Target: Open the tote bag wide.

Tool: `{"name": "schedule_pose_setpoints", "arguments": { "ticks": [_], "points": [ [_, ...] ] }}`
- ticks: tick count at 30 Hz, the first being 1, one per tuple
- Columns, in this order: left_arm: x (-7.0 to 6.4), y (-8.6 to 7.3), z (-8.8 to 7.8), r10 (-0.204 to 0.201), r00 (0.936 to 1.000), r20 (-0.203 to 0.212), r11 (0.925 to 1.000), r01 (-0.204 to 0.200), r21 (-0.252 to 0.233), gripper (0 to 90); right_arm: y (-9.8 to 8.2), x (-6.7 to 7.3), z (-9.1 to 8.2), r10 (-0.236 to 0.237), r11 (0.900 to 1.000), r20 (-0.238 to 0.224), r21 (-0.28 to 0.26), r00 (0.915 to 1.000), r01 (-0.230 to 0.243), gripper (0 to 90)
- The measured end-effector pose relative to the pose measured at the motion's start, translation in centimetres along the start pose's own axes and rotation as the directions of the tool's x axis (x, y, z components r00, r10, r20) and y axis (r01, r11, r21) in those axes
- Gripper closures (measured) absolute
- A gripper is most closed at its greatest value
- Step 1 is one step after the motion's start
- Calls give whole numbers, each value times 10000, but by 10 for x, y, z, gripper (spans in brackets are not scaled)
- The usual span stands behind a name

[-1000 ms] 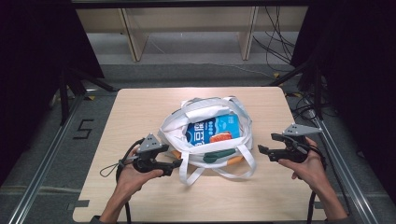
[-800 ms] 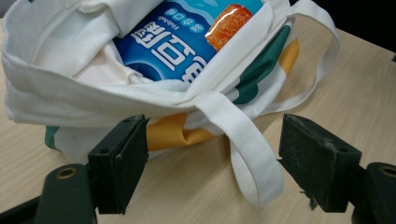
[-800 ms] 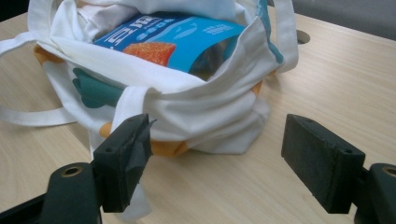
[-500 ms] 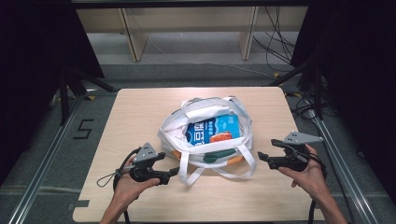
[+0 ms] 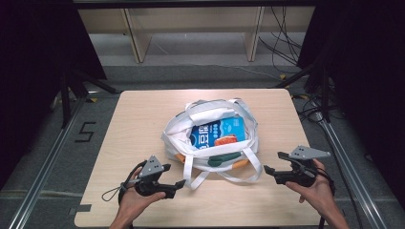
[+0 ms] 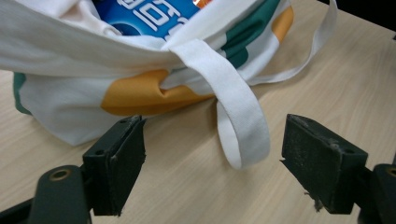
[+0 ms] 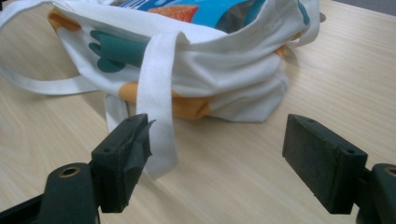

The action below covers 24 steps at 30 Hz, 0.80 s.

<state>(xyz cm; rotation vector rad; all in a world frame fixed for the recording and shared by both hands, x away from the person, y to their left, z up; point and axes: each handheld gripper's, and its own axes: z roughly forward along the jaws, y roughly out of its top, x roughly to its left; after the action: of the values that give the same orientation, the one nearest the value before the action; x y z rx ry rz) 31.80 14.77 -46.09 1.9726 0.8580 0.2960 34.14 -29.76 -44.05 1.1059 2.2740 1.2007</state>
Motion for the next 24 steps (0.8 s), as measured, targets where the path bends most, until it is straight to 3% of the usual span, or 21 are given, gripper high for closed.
{"name": "schedule_pose_setpoints", "arguments": {
  "ticks": [2, 7, 13, 14, 15, 17, 18, 20, 21, 24],
  "points": [
    [-1, -1, -1, 42, 10000, 45, 9999, -43, 158, 209, -1, -1, 0, -159, 9999, 5, -24, 9999, 159, 243],
    [-5, -7, 1, -7, 9999, 123, 9999, 6, 108, 208, -10, 3, -1, 146, 9998, -30, 149, 9999, -145, 243],
    [-7, -15, 3, -61, 9999, 103, 9997, 58, 232, 208, -18, 5, 3, -299, 9994, 28, 149, 9995, 299, 243],
    [-7, -16, 3, -2, 9999, 121, 9997, -1, 258, 207, -19, 10, 2, 119, 9990, -87, 422, 9999, -115, 243],
    [-7, -17, 4, -44, 10000, 87, 9998, 42, 200, 204, -19, 8, 2, -178, 9992, -83, 346, 9998, 180, 243],
    [-7, -18, 3, 176, 9998, -61, 9988, -173, 459, 200, -22, 12, 1, -1, 9987, -103, 512, 9999, 7, 242],
    [-9, -20, 4, 15, 10000, -11, 9997, -15, 240, 200, -22, 12, 1, -1, 9987, -103, 512, 9999, 7, 242],
    [-10, -23, 5, 89, 10000, -12, 9995, -88, 301, 191, -23, 10, 3, -525, 9980, -132, 355, 9985, 530, 241],
    [-10, -24, 5, 85, 10000, 3, 9994, -85, 340, 189, -25, 14, 2, -104, 9992, -246, 380, 9996, 113, 240],
    [-13, -28, 7, 21, 9999, -127, 9997, -18, 251, 177, -28, 14, 1, -267, 9987, -191, 425, 9995, 275, 238]
  ]
}}
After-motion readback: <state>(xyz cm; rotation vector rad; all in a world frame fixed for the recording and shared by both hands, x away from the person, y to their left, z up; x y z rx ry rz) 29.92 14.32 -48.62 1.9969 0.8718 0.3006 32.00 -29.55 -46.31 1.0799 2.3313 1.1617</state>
